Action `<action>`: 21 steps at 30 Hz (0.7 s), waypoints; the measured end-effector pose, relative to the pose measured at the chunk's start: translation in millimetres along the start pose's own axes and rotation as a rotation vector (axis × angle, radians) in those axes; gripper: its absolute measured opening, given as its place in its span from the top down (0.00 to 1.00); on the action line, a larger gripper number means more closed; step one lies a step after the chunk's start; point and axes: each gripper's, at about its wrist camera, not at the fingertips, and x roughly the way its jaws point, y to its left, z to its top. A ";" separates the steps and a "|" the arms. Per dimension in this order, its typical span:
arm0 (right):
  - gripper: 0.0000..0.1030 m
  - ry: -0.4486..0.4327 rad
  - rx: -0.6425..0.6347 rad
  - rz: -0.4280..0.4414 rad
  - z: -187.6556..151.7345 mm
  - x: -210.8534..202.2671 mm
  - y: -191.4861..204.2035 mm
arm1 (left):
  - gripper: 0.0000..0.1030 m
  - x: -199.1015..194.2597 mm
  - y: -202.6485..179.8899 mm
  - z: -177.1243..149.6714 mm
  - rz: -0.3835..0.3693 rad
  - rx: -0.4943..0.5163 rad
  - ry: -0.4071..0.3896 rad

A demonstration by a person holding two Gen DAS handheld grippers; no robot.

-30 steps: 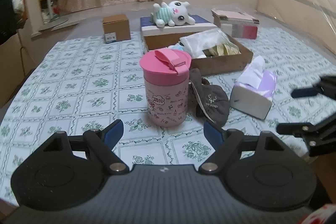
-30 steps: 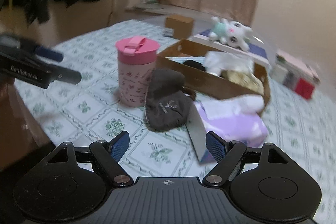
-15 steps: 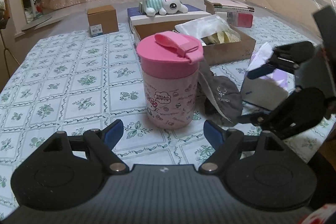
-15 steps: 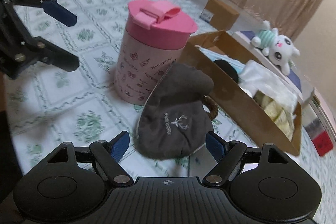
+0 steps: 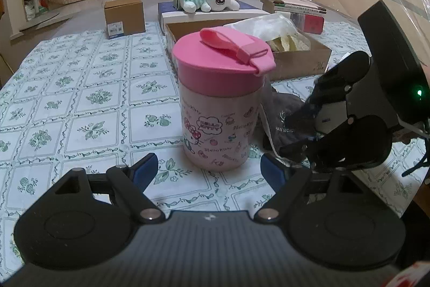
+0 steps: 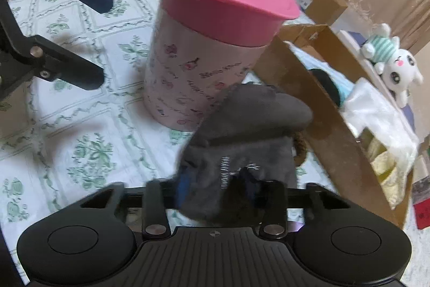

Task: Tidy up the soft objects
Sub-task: 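Grasp the dark grey cloth face mask with the right gripper and lift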

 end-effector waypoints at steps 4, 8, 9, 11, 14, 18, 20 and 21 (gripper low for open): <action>0.99 0.012 0.010 0.010 0.5 1.0 4.1 | 0.21 -3.7 -1.1 -1.9 -0.002 -0.003 -0.001; 0.99 -0.030 0.077 0.022 2.0 -14.3 -3.7 | 0.21 -9.3 -1.6 -3.7 -0.002 -0.007 -0.006; 0.99 -0.040 0.075 0.016 1.7 -18.8 -4.1 | 0.21 -10.3 -1.7 -4.4 -0.002 -0.010 -0.005; 0.99 -0.054 0.066 0.012 0.5 -25.9 -4.9 | 0.21 -11.5 -2.1 -5.3 -0.004 -0.012 -0.005; 0.98 -0.045 0.048 0.018 0.1 -33.1 0.5 | 0.21 -11.4 -3.3 -6.5 -0.010 -0.016 -0.004; 0.26 -0.024 0.005 0.012 -4.6 -29.5 6.8 | 0.21 -8.3 -3.7 -7.0 -0.015 -0.020 -0.001; 0.19 -0.043 0.004 0.019 -4.9 -27.1 5.2 | 0.21 -7.1 -3.5 -7.5 -0.017 -0.020 0.000; 0.19 -0.033 0.010 0.026 -4.3 -22.6 3.2 | 0.21 -6.1 -3.0 -7.8 -0.017 -0.021 0.003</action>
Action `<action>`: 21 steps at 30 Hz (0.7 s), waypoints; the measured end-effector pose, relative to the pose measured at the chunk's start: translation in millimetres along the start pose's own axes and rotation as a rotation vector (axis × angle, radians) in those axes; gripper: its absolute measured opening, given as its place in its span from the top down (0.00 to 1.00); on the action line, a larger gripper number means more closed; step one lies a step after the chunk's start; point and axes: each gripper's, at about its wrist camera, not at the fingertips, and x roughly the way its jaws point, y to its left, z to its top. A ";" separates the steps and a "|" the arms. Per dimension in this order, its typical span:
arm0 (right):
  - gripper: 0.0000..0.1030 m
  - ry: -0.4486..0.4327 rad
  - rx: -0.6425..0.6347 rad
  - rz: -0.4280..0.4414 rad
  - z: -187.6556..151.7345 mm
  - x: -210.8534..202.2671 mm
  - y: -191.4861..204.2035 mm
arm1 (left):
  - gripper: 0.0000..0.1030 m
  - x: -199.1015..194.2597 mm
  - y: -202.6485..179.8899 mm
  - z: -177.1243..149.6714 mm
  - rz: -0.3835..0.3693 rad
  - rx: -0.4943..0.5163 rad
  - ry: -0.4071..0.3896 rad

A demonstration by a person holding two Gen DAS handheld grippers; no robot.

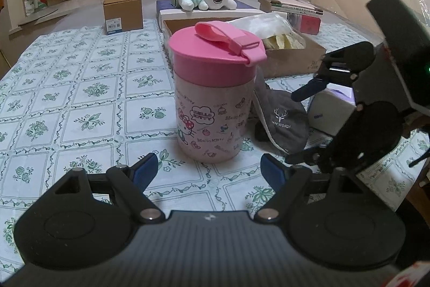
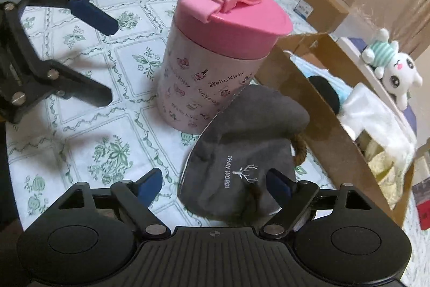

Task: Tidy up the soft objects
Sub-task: 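Grasp the dark grey cloth face mask with the right gripper and lift, then grasp the brown hair tie with the left gripper while the right gripper holds the mask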

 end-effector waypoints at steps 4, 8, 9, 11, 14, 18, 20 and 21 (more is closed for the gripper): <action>0.19 0.057 -0.002 0.019 2.1 21.8 -7.5 | 0.21 4.5 2.4 -1.5 0.003 -0.002 0.012; 0.75 0.057 0.110 0.099 2.4 22.0 -21.2 | 0.21 5.9 5.3 -1.4 0.005 -0.007 0.016; 0.79 0.062 0.112 0.077 2.2 21.2 -20.8 | 0.21 6.3 5.3 -1.1 0.006 -0.006 0.017; 0.91 0.066 0.089 0.041 0.2 18.4 -17.5 | 0.21 5.8 4.4 -0.1 0.006 -0.001 0.016; 0.94 0.030 0.127 0.043 -1.9 3.4 -19.3 | 0.21 1.3 0.5 2.2 0.003 0.014 0.007; 0.94 -0.056 0.160 -0.005 -1.4 -34.9 -22.7 | 0.21 -6.8 -5.6 5.6 -0.002 0.030 -0.003; 0.94 -0.096 0.185 -0.036 -1.6 -54.4 -28.4 | 0.21 -11.3 -10.1 7.2 -0.003 0.041 -0.008; 0.94 -0.115 0.199 -0.055 -2.1 -63.5 -31.1 | 0.21 -13.2 -12.7 8.0 -0.006 0.046 -0.009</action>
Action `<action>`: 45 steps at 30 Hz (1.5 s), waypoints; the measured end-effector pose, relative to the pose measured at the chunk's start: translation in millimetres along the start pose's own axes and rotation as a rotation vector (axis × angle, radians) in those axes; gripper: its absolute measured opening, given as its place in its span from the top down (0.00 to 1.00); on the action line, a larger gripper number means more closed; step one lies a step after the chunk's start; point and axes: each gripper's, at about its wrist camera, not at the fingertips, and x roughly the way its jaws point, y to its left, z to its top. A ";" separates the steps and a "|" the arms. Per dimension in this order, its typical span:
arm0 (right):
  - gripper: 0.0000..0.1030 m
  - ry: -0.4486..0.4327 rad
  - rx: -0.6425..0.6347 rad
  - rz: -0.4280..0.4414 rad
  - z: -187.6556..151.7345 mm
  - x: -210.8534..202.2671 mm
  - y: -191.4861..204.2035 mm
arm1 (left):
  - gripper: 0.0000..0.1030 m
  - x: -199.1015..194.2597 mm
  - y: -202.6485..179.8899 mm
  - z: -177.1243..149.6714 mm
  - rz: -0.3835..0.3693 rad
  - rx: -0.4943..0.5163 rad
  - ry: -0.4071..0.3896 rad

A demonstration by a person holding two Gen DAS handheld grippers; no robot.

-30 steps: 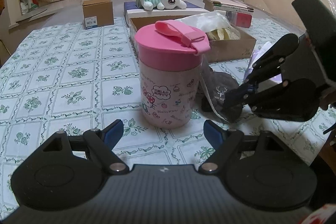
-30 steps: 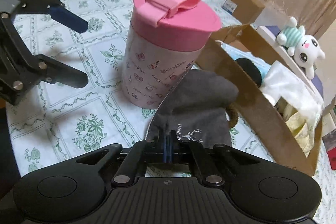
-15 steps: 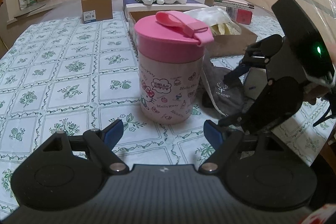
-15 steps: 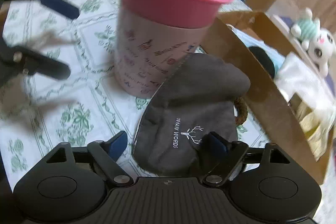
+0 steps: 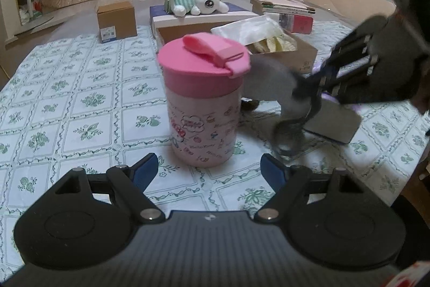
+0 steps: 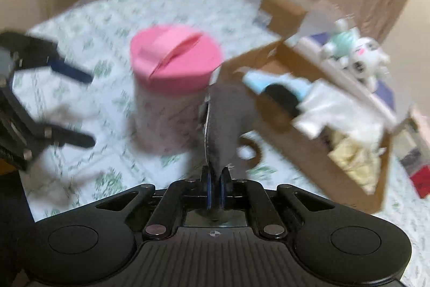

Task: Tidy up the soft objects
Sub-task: 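Grasp the brown hair tie with the left gripper while the right gripper holds the mask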

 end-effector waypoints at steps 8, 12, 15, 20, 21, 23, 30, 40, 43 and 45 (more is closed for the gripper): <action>0.94 -0.116 0.106 -0.129 -1.7 -65.1 -33.8 | 0.22 -7.9 -33.2 12.6 -0.020 0.051 -0.027; 0.94 -0.150 0.168 -0.193 -10.5 -85.9 -53.7 | 0.29 -1.1 -57.0 21.3 0.001 0.084 -0.034; 0.94 -0.165 0.227 -0.227 -19.4 -99.5 -70.7 | 0.31 10.7 -74.9 27.7 0.045 0.092 -0.037; 0.94 -0.175 0.291 -0.242 -37.3 -112.7 -90.8 | 0.40 42.0 -101.4 37.1 0.120 0.119 -0.049; 0.94 -0.176 0.298 -0.242 -41.2 -114.3 -93.7 | 0.44 50.2 -105.9 38.3 0.138 0.129 -0.049; 0.94 -0.178 0.308 -0.242 -48.0 -115.5 -98.2 | 0.47 66.2 -112.1 40.1 0.171 0.135 -0.054; 0.94 -0.184 0.347 -0.242 -69.7 -113.8 -121.5 | 0.57 114.3 -119.2 43.8 0.246 0.133 -0.055; 0.94 -0.180 0.390 -0.221 -90.8 -99.7 -150.4 | 0.65 152.0 -128.9 46.6 0.269 0.208 -0.042; 0.94 -0.179 0.398 -0.216 -95.2 -96.3 -152.4 | 0.66 160.6 -127.4 46.0 0.261 0.218 -0.035; 0.94 -0.177 0.401 -0.213 -97.0 -94.1 -153.0 | 0.66 166.3 -126.8 45.3 0.259 0.225 -0.029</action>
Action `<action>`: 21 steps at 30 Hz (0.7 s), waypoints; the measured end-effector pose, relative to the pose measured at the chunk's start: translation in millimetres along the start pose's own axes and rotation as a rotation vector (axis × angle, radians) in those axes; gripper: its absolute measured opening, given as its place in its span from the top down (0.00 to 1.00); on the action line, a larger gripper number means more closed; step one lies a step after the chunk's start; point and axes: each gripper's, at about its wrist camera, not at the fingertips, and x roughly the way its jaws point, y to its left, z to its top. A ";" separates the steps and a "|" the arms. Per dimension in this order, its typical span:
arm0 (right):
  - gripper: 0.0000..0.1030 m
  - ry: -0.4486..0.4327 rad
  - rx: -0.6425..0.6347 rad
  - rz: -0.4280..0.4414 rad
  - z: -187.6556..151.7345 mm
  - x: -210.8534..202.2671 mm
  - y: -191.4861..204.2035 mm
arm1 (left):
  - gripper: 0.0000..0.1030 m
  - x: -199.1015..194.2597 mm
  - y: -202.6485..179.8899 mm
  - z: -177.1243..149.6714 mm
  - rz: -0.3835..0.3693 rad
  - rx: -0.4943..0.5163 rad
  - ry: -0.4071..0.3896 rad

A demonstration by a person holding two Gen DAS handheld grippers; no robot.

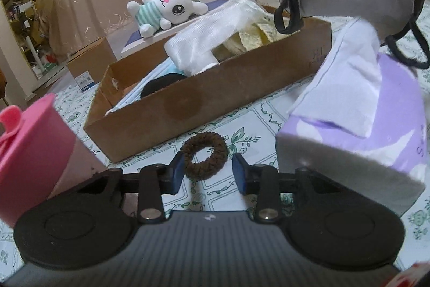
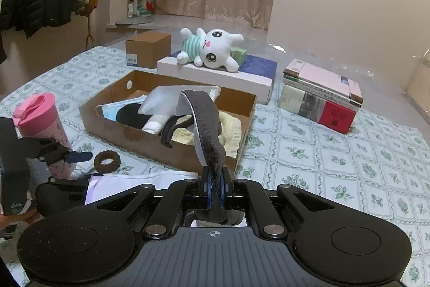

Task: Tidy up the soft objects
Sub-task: 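Grasp the brown hair tie with the left gripper while the right gripper holds the mask, then carry the grey mask and hair tie over the box with both grippers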

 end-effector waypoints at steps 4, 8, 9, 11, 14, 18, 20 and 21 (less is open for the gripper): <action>0.94 0.004 0.005 0.004 -1.9 3.9 -0.9 | 0.66 9.5 -0.6 -1.0 -0.008 0.004 0.009; 0.94 0.007 0.010 0.009 -4.2 5.7 -0.1 | 0.67 15.5 -2.0 1.8 0.001 0.026 0.016; 0.94 0.008 0.010 0.010 -4.4 6.1 0.2 | 0.68 16.3 -1.5 2.7 0.002 0.028 0.020; 0.94 0.010 0.012 0.011 -5.6 5.2 2.2 | 0.80 17.3 -1.8 4.4 -0.004 0.030 0.031; 0.94 0.010 0.015 0.011 -6.3 2.5 4.9 | 0.92 14.9 -2.2 5.0 0.004 0.029 0.043; 0.94 0.007 0.018 0.007 -5.8 -4.7 8.3 | 0.96 2.0 1.6 5.0 -0.019 0.006 0.046; 0.94 0.003 0.017 0.005 -4.9 -9.7 10.6 | 0.96 -8.0 3.1 4.4 -0.029 -0.004 0.045; 0.94 0.000 0.016 0.005 -4.4 -12.7 11.9 | 0.96 -14.2 3.8 4.1 -0.033 -0.008 0.041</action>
